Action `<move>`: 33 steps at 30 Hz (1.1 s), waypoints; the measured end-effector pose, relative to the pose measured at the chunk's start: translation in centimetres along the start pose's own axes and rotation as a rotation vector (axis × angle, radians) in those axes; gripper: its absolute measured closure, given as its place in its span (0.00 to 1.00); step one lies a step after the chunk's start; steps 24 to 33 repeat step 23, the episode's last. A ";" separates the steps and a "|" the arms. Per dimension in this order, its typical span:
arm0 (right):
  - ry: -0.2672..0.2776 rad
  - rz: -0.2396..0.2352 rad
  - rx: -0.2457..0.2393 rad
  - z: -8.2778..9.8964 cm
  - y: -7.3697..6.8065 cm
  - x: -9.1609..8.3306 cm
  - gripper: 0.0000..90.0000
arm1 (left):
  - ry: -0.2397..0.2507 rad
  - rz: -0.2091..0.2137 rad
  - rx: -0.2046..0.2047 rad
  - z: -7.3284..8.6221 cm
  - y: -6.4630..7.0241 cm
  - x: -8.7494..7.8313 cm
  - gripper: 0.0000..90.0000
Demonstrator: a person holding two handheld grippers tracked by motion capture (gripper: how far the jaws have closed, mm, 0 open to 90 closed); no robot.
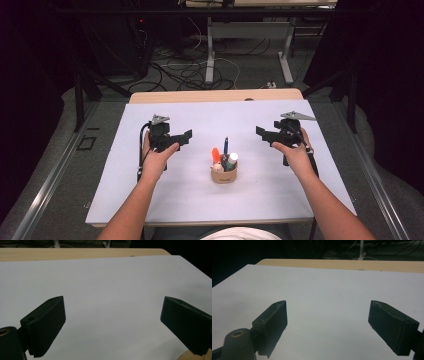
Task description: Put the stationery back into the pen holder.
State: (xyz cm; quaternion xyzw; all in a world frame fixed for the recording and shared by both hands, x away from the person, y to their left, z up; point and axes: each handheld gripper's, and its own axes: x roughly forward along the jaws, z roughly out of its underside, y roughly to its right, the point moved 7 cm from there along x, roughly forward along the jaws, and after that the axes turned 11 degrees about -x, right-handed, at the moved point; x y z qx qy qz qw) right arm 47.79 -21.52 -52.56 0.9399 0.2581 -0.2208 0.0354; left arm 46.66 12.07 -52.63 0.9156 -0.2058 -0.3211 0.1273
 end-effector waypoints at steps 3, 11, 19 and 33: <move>0.002 0.041 -0.001 0.3 0.8 -0.1 0.16 | -0.008 -0.009 0.008 0.1 -0.2 0.0 0.05; -0.021 0.118 -0.027 1.6 2.5 -0.2 0.15 | -0.009 -0.033 0.015 0.2 -0.8 0.1 0.03; -0.036 0.148 -0.004 2.5 3.5 -0.5 0.05 | -0.014 -0.047 0.036 0.4 -1.4 0.2 0.00; -0.047 0.153 0.002 2.8 4.1 -0.6 0.00 | -0.018 -0.054 0.047 0.5 -1.5 0.2 0.00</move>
